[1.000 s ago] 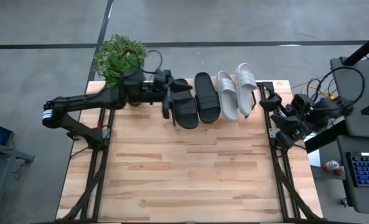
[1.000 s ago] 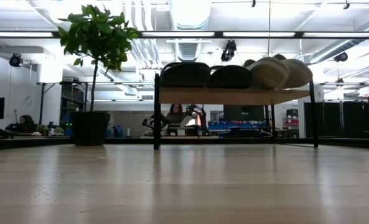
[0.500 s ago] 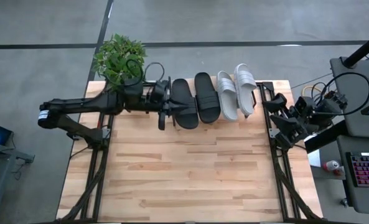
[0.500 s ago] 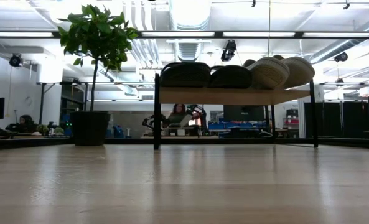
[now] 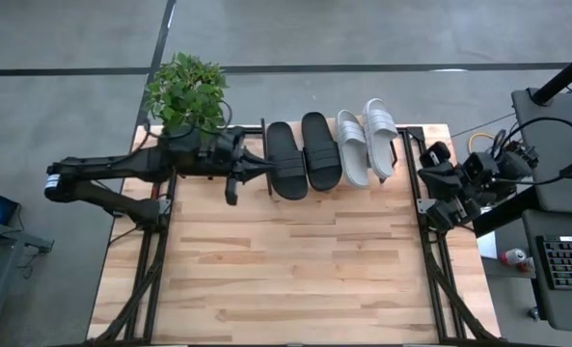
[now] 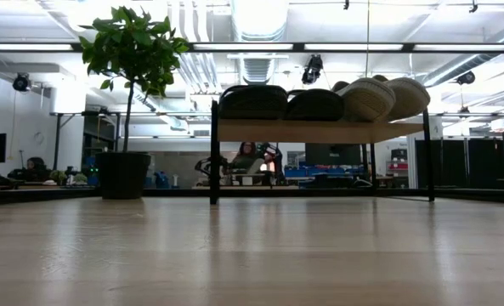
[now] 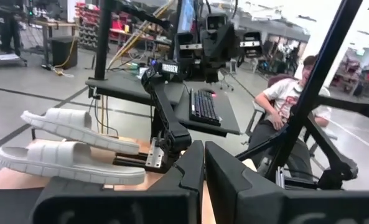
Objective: Pick and place slides into the shelf
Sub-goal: Return to Home Position
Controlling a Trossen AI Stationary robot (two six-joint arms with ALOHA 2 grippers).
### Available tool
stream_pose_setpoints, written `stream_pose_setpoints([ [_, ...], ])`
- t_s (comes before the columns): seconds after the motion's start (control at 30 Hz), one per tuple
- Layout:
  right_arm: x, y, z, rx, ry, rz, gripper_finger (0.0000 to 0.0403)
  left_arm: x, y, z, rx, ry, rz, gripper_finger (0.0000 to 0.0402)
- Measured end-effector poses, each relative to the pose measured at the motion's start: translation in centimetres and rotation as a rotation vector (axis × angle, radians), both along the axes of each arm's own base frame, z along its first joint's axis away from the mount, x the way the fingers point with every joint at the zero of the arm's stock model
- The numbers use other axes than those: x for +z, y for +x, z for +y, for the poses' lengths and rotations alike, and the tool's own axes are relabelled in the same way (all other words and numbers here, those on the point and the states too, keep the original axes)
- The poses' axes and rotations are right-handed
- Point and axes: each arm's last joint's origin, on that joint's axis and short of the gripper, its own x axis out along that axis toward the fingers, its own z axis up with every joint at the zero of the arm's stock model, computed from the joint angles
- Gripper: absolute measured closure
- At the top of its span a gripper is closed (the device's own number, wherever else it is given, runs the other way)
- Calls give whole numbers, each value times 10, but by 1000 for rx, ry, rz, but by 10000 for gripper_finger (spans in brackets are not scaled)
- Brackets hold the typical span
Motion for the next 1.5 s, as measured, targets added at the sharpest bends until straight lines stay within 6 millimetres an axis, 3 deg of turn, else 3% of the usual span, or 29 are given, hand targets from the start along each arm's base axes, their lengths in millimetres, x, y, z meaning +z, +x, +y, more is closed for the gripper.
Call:
stream_pose_setpoints([
  [0.23, -1, -17, -14, -101, -54, 0, 394, -10, -18, -1, 27, -5, -30, 401],
  [0.6, -21, -56, -44, -181, -33, -60, 395, -38, -5, 1, 31, -32, -20, 402],
  [0.9, -46, -47, -39, -234, -53, 19, 395, -43, -13, 1, 52, -40, -38, 402],
  [1.27, -62, -61, -47, -155, -42, -5, 395, -51, -19, 0, 53, -4, -17, 401],
  [1.5, -65, -65, -48, -113, -72, -46, 395, -67, -36, -1, 53, -15, -10, 402],
])
